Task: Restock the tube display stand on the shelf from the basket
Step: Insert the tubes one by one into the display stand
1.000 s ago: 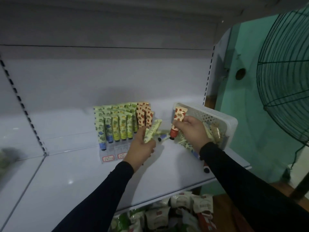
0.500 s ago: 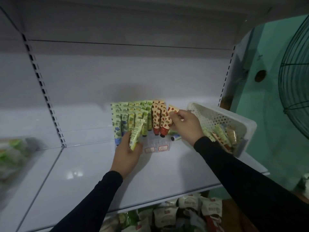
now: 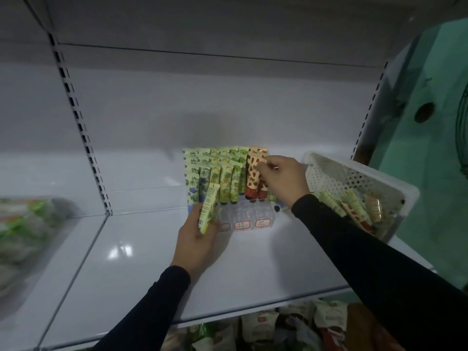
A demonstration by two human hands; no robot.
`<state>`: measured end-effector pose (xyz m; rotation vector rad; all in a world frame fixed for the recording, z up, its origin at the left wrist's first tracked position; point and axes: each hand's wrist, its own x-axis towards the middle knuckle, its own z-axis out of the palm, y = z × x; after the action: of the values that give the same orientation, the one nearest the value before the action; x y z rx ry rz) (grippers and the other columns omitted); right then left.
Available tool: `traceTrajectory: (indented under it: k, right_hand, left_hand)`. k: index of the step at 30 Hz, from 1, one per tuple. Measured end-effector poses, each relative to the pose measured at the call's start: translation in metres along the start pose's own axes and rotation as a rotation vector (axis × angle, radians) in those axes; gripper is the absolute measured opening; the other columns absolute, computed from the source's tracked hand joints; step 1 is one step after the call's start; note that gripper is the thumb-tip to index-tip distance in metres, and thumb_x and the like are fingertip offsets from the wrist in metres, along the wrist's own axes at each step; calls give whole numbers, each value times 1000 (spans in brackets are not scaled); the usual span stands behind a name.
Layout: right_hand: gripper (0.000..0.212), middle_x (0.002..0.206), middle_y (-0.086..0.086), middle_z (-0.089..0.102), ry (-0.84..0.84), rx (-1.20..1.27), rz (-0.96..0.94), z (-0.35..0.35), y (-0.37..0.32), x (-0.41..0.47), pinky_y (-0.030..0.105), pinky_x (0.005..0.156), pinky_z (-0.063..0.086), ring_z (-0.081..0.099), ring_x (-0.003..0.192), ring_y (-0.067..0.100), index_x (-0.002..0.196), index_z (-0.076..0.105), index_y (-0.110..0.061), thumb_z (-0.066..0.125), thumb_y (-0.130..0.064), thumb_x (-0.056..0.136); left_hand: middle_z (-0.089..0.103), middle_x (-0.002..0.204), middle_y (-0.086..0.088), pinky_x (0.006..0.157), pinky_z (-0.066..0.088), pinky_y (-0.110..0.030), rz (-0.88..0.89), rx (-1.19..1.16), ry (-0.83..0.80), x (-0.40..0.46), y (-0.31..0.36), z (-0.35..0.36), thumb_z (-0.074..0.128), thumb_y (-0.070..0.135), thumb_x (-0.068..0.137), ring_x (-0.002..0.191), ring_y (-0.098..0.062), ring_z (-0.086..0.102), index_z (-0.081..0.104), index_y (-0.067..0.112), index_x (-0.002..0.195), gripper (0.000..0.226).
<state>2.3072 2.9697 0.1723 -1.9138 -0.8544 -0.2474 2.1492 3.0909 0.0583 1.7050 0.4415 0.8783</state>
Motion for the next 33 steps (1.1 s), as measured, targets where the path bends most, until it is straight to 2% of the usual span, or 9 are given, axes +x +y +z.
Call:
traceTrajectory:
  k: [2, 6, 12, 15, 22, 26, 28, 30, 33]
  right_hand:
    - [24, 72, 11, 68, 9, -23, -18, 2, -3, 1, 29, 69, 48, 62, 73, 24, 80, 71, -6, 56, -21, 90]
    - [21, 88, 7, 73, 56, -47, -55, 8, -6, 2, 19, 76, 45, 63, 81, 16, 101, 75, -9, 60, -19, 90]
    - [26, 80, 21, 69, 61, -145, -138, 18, -4, 6, 31, 77, 43, 61, 80, 32, 86, 71, 5, 57, -16, 91]
    - [29, 70, 20, 65, 31, -188, -155, 22, -1, 8, 31, 71, 43, 58, 72, 32, 77, 69, 3, 55, -18, 92]
    - [35, 60, 17, 57, -11, -201, -151, 26, 2, 7, 34, 66, 44, 53, 62, 29, 64, 59, 1, 58, -19, 92]
    - [29, 66, 13, 64, 6, -216, -141, 26, 4, 7, 29, 68, 42, 57, 68, 25, 71, 68, -1, 61, -21, 91]
    - [24, 71, 11, 68, 14, -204, -124, 25, 2, 8, 30, 73, 47, 60, 72, 24, 79, 72, -3, 63, -23, 90]
    - [25, 73, 10, 70, 16, -199, -116, 24, 0, 9, 32, 74, 50, 62, 72, 23, 80, 73, -4, 61, -23, 91]
    - [34, 64, 9, 67, 3, -258, -142, 23, -2, 10, 32, 72, 51, 61, 65, 22, 71, 71, -5, 56, -24, 94]
  left_hand:
    - [64, 79, 12, 67, 47, -29, 4, -6, 6, 0, -2, 0, 58, 20, 91, 68, -9, 58, 57, 47, 109, 32]
    - [64, 82, 12, 66, 46, -25, 21, -6, -6, -1, 1, 0, 58, 12, 95, 67, -4, 58, 54, 50, 107, 40]
    - [64, 83, 11, 65, 45, -27, 13, -30, 10, 0, -1, 1, 59, 24, 88, 69, -8, 58, 56, 52, 108, 34]
    - [64, 80, 11, 65, 45, -27, 11, -29, 9, 1, -2, 0, 58, 12, 93, 68, -8, 58, 58, 44, 110, 36]
    - [63, 82, 8, 64, 45, -24, 3, -50, -1, 0, 0, 0, 58, 10, 93, 68, -9, 58, 58, 38, 114, 34]
    - [64, 84, 7, 65, 45, -27, -11, -52, -2, 1, -3, 0, 58, 27, 85, 70, -10, 58, 58, 37, 116, 33]
    - [65, 85, 7, 66, 46, -29, -18, -50, 0, 1, -4, 0, 57, 30, 82, 70, -11, 59, 58, 36, 117, 36]
    - [65, 85, 6, 66, 47, -30, -20, -51, 3, 2, -5, 0, 58, 28, 85, 70, -12, 59, 58, 36, 117, 33]
    - [65, 86, 5, 65, 46, -29, -13, -55, 2, 1, -4, 0, 59, 17, 92, 71, -12, 58, 58, 34, 118, 31]
